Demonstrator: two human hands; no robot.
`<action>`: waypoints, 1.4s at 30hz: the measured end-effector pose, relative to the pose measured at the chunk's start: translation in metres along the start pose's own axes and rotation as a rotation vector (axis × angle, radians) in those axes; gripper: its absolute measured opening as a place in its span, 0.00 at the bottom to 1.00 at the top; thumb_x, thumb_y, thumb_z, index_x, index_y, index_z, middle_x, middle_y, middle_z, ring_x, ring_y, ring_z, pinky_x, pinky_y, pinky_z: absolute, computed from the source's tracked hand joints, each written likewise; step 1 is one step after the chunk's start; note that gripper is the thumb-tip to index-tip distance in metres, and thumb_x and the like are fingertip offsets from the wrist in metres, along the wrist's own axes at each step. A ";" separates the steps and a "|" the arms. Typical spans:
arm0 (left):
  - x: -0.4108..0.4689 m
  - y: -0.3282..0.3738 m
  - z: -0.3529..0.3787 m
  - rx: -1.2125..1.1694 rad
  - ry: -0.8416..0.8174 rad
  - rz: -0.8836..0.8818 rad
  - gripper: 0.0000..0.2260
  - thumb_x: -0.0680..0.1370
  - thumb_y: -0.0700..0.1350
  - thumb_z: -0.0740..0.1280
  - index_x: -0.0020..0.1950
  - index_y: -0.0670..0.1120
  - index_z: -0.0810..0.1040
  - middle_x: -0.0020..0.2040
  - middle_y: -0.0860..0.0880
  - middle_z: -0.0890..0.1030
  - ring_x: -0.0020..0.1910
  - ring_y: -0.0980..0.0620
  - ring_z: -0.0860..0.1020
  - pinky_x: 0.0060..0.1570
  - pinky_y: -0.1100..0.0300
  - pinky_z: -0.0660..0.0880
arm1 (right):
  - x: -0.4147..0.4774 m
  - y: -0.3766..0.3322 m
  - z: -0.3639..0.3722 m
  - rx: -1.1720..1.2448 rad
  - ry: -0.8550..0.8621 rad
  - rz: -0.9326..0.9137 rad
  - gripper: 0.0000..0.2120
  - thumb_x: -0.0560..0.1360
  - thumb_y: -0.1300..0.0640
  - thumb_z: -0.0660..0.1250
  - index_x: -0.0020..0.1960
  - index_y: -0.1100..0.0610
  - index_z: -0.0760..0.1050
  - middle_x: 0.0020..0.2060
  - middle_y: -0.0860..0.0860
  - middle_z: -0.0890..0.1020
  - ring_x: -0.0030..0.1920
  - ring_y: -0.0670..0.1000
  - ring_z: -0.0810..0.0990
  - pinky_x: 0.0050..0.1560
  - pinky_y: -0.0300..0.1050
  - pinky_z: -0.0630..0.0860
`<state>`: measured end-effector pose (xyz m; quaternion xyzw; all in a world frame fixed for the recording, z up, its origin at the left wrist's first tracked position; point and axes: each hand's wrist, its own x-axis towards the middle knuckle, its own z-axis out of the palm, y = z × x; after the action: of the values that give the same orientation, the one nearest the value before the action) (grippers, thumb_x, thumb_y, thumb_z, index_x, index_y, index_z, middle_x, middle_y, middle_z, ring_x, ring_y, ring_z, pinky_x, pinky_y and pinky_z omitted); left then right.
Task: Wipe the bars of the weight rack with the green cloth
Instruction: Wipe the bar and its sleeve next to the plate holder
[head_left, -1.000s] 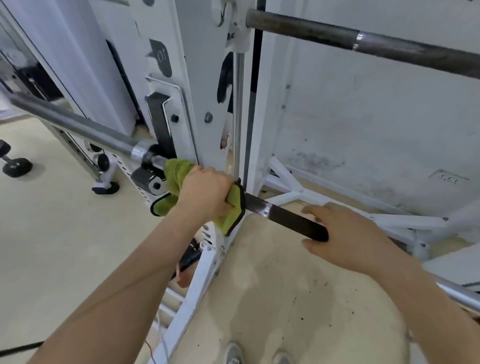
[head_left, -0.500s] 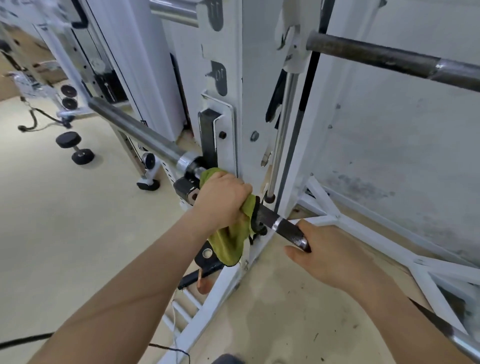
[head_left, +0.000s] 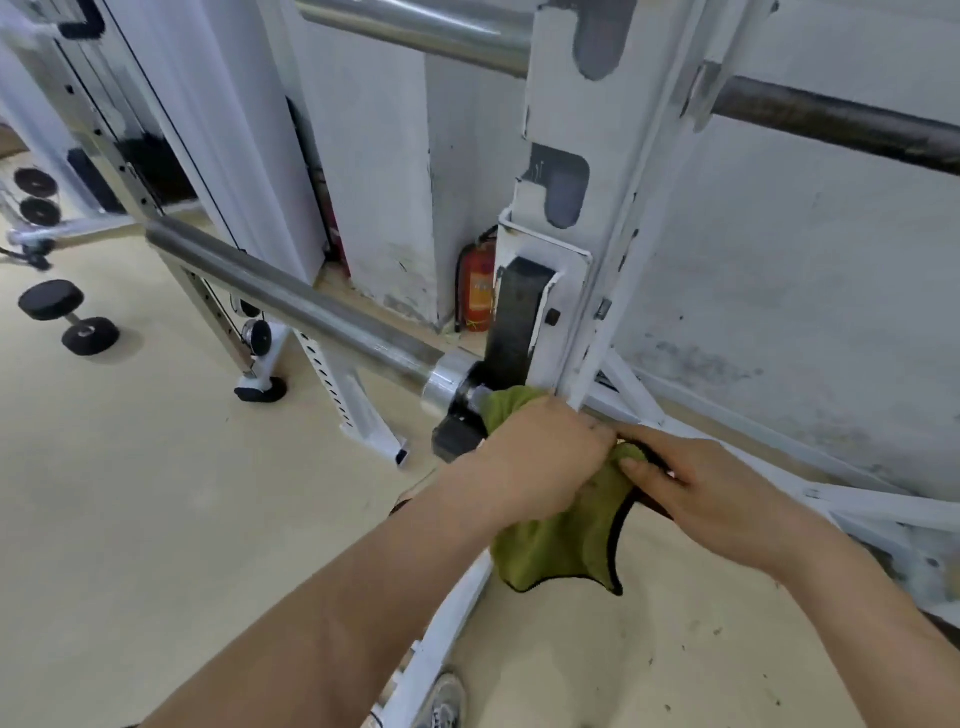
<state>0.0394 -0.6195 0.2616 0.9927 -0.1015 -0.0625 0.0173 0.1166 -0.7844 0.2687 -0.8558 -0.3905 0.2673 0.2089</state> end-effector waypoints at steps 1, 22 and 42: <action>-0.006 -0.002 -0.007 -0.075 0.000 0.029 0.03 0.78 0.40 0.61 0.50 0.46 0.72 0.41 0.50 0.75 0.43 0.48 0.77 0.42 0.56 0.71 | -0.006 -0.006 0.002 -0.105 0.116 0.006 0.15 0.81 0.45 0.53 0.65 0.38 0.70 0.46 0.39 0.82 0.48 0.43 0.80 0.51 0.45 0.76; -0.116 -0.100 -0.053 -1.527 1.063 -0.270 0.19 0.76 0.48 0.68 0.65 0.43 0.76 0.62 0.42 0.79 0.63 0.40 0.76 0.63 0.40 0.71 | 0.035 -0.219 -0.026 1.301 0.167 -0.567 0.08 0.75 0.57 0.66 0.53 0.56 0.77 0.43 0.53 0.83 0.41 0.51 0.83 0.41 0.46 0.80; -0.053 -0.118 0.014 -0.151 0.461 -0.521 0.22 0.80 0.60 0.48 0.51 0.53 0.80 0.47 0.48 0.75 0.47 0.45 0.74 0.51 0.50 0.70 | 0.051 -0.028 -0.005 0.220 -0.529 0.534 0.14 0.70 0.60 0.69 0.33 0.56 0.64 0.22 0.51 0.67 0.21 0.50 0.62 0.25 0.38 0.61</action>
<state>0.0099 -0.4931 0.2482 0.9692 0.1668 0.1537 0.0964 0.1321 -0.7284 0.2733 -0.8012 -0.1635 0.5641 0.1148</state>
